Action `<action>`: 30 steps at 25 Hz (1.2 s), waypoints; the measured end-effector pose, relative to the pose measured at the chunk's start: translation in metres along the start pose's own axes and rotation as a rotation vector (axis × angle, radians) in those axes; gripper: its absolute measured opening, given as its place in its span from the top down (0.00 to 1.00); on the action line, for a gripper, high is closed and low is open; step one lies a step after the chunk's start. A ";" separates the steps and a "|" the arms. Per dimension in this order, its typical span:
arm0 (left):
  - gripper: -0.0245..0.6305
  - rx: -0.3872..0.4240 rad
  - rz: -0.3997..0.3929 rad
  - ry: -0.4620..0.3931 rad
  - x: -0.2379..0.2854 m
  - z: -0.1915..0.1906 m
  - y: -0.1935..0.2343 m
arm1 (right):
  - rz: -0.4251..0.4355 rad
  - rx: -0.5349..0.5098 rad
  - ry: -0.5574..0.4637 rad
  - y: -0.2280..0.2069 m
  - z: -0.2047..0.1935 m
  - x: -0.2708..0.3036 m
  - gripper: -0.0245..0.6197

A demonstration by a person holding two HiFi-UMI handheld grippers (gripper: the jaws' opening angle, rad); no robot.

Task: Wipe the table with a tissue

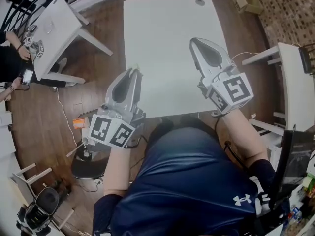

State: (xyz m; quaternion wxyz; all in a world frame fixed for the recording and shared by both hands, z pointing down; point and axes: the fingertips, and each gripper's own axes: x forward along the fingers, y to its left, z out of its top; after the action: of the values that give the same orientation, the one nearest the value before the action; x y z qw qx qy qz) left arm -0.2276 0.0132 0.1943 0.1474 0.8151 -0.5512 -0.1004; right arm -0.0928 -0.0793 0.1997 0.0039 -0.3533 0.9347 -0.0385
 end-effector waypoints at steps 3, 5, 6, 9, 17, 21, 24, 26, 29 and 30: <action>0.91 0.009 -0.011 0.013 0.005 -0.001 -0.002 | -0.015 -0.001 -0.015 -0.005 0.000 -0.004 0.95; 0.91 0.012 -0.015 0.017 0.008 -0.001 -0.006 | -0.018 0.003 -0.015 -0.008 -0.001 -0.007 0.95; 0.91 0.012 -0.017 0.018 0.009 -0.001 -0.007 | -0.023 0.006 -0.011 -0.009 -0.002 -0.009 0.95; 0.91 0.015 -0.015 0.017 0.008 0.001 -0.006 | -0.050 0.025 0.004 -0.010 -0.003 -0.008 0.95; 0.91 0.012 0.005 0.008 0.003 -0.001 -0.006 | -0.010 0.014 -0.011 -0.004 -0.002 -0.001 0.95; 0.91 -0.009 0.021 0.012 0.002 -0.005 -0.008 | 0.044 0.016 -0.022 0.001 -0.002 0.003 0.95; 0.91 -0.020 0.034 0.009 0.003 -0.007 -0.006 | 0.052 0.020 -0.003 -0.001 -0.006 0.008 0.95; 0.91 -0.018 0.041 0.002 0.001 -0.007 -0.003 | 0.061 0.009 0.002 0.000 -0.008 0.011 0.95; 0.91 -0.020 0.048 -0.003 -0.006 -0.007 0.000 | 0.064 0.013 0.017 0.004 -0.010 0.010 0.95; 0.91 -0.023 0.050 -0.004 -0.007 -0.008 0.000 | 0.055 0.021 0.028 0.004 -0.011 0.008 0.95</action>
State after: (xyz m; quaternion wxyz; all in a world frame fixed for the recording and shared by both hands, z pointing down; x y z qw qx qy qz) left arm -0.2280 0.0210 0.2015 0.1583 0.7992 -0.5703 -0.1047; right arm -0.1024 -0.0809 0.2109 -0.0045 -0.3267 0.9436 -0.0534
